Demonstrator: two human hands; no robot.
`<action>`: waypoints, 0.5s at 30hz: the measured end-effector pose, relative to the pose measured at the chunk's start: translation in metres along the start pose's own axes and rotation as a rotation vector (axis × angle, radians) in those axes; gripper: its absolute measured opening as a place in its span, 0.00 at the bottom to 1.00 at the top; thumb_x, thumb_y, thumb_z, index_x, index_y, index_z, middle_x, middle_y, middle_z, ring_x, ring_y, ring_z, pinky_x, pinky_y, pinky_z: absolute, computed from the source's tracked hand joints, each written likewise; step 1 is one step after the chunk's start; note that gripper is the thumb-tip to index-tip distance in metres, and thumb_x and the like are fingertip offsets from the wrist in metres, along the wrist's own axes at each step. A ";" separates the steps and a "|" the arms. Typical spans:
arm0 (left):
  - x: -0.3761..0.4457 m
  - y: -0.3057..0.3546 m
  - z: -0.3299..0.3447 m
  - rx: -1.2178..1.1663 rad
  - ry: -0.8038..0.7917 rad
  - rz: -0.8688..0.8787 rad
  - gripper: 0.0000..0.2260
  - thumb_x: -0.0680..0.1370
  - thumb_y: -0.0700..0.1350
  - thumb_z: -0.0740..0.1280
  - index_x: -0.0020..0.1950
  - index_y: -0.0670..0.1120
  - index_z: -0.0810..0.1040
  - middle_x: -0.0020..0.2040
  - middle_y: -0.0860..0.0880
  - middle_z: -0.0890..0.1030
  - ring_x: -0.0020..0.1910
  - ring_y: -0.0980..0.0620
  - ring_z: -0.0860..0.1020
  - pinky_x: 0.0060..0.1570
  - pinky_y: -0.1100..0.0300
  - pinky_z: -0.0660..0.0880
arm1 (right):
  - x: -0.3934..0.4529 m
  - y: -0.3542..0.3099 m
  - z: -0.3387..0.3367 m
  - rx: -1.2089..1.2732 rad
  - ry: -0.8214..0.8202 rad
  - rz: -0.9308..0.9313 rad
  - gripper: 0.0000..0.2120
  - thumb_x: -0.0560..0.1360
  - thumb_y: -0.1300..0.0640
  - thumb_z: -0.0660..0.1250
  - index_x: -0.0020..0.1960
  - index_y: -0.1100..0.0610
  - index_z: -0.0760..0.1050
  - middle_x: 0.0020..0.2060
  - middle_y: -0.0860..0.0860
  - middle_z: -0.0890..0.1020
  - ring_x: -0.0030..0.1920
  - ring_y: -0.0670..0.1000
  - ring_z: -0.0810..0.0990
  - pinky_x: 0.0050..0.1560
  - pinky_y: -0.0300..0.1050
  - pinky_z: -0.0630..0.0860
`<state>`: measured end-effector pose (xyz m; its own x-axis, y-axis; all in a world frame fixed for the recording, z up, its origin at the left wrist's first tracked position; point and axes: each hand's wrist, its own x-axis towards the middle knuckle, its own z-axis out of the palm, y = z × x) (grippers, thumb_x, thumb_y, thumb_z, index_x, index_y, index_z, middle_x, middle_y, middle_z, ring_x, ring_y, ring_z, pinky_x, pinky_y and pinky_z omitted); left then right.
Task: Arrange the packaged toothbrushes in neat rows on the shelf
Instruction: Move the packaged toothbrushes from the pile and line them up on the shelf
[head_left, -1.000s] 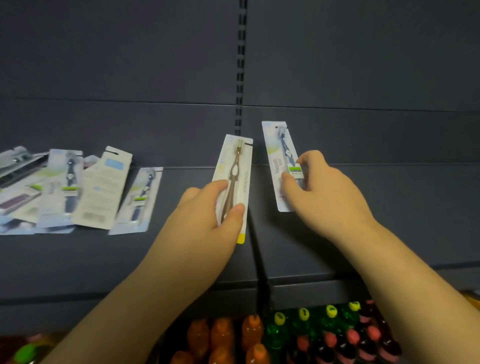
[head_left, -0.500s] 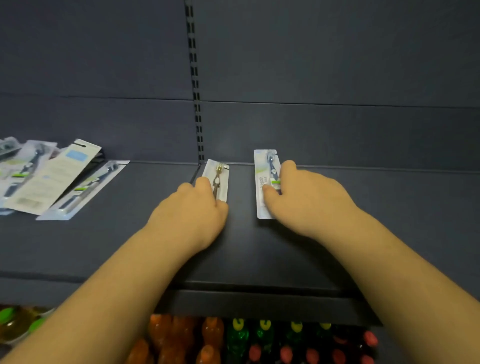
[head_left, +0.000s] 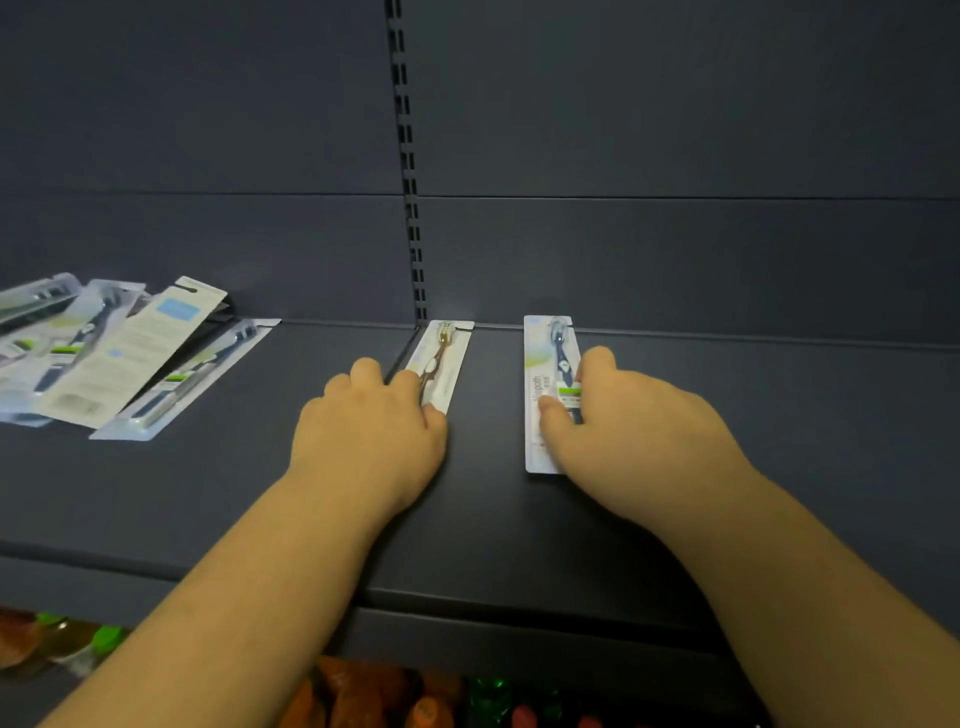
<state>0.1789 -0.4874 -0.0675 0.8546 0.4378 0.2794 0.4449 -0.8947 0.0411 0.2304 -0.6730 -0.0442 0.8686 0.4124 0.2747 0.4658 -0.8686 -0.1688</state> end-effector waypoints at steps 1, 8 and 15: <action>0.001 -0.001 0.001 -0.009 0.000 0.005 0.17 0.80 0.55 0.49 0.59 0.49 0.71 0.51 0.47 0.67 0.52 0.44 0.71 0.47 0.51 0.69 | 0.001 0.000 0.000 0.003 -0.004 -0.001 0.13 0.80 0.42 0.53 0.50 0.52 0.60 0.35 0.47 0.73 0.32 0.46 0.70 0.31 0.47 0.63; -0.001 -0.006 0.006 0.046 0.042 0.053 0.21 0.80 0.60 0.49 0.62 0.49 0.70 0.56 0.45 0.69 0.53 0.43 0.70 0.49 0.49 0.68 | 0.005 0.008 0.003 0.064 -0.063 0.055 0.16 0.80 0.40 0.54 0.54 0.53 0.64 0.37 0.46 0.75 0.36 0.48 0.73 0.33 0.47 0.64; -0.017 -0.001 -0.007 0.056 0.180 0.360 0.22 0.78 0.59 0.50 0.63 0.51 0.73 0.53 0.48 0.75 0.48 0.48 0.72 0.42 0.54 0.70 | -0.012 0.022 -0.012 0.088 -0.022 0.110 0.16 0.79 0.39 0.55 0.55 0.50 0.65 0.38 0.45 0.76 0.38 0.47 0.76 0.33 0.47 0.68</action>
<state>0.1621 -0.4946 -0.0658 0.9002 0.0704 0.4297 0.1440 -0.9794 -0.1414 0.2283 -0.7001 -0.0399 0.9183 0.3224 0.2296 0.3795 -0.8820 -0.2794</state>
